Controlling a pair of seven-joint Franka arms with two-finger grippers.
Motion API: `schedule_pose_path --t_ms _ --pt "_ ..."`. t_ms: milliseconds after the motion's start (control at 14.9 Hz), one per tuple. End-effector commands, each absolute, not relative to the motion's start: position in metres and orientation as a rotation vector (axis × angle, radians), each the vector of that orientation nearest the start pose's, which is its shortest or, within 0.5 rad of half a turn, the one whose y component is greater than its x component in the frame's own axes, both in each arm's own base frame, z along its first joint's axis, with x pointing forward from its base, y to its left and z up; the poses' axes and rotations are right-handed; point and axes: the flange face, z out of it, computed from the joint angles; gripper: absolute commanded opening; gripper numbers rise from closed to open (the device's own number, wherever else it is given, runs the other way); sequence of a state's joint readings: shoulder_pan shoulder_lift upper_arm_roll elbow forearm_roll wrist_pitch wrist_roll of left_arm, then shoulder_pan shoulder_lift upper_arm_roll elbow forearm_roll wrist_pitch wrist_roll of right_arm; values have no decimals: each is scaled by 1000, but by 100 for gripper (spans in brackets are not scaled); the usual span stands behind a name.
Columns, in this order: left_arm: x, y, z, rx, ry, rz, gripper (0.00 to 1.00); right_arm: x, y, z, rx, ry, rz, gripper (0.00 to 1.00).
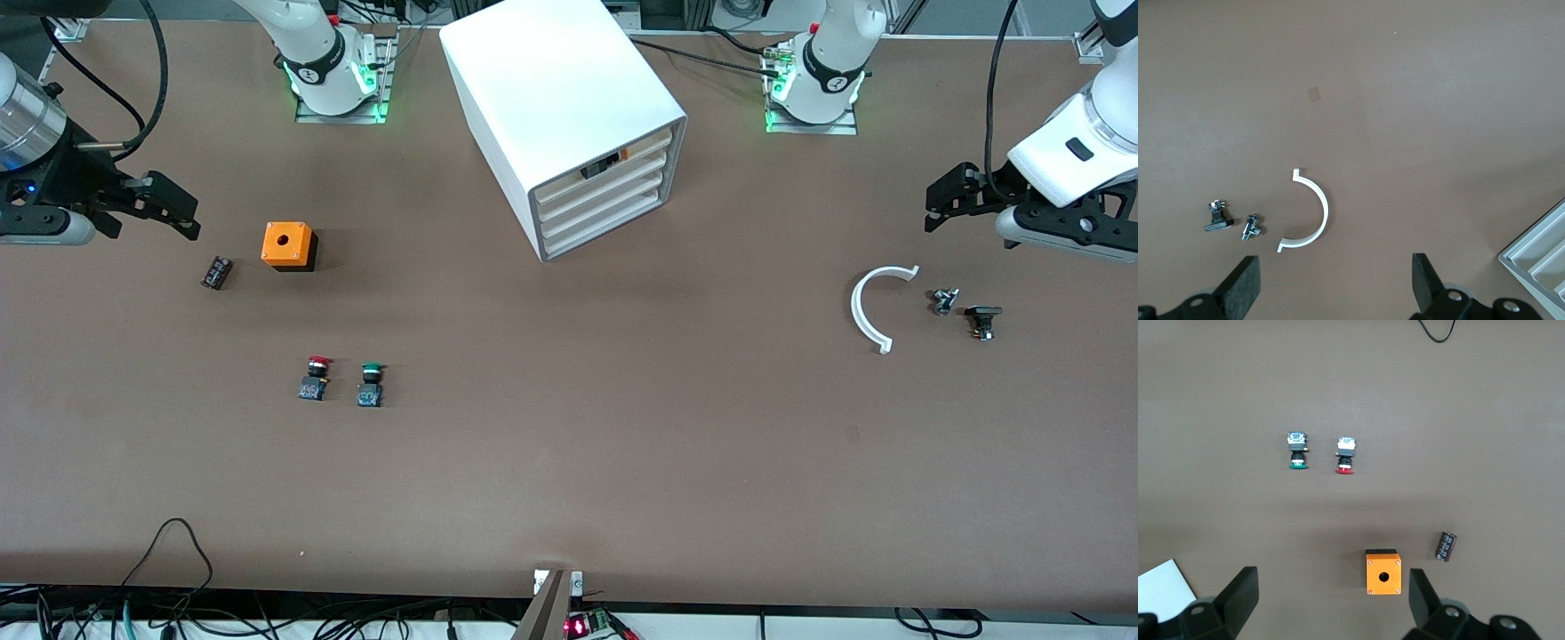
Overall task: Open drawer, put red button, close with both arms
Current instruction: 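Reach the right gripper to the red button while the left gripper reaches the cabinet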
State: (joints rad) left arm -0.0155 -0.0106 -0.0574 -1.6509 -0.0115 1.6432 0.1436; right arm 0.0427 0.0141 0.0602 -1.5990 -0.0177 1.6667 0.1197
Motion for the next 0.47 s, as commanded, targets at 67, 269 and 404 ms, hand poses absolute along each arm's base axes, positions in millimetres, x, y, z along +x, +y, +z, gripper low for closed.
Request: schedule_pose_path --t_ms 67,269,404 --pt "549 -44 602 -3141 361 4 100 562 55 614 -3136 7 -82 100" --pt "549 -44 602 -3141 361 4 100 578 61 618 -3134 -2 -110 100" --pt "548 -44 602 -3144 349 18 100 594 64 618 -3134 -9 -63 100"
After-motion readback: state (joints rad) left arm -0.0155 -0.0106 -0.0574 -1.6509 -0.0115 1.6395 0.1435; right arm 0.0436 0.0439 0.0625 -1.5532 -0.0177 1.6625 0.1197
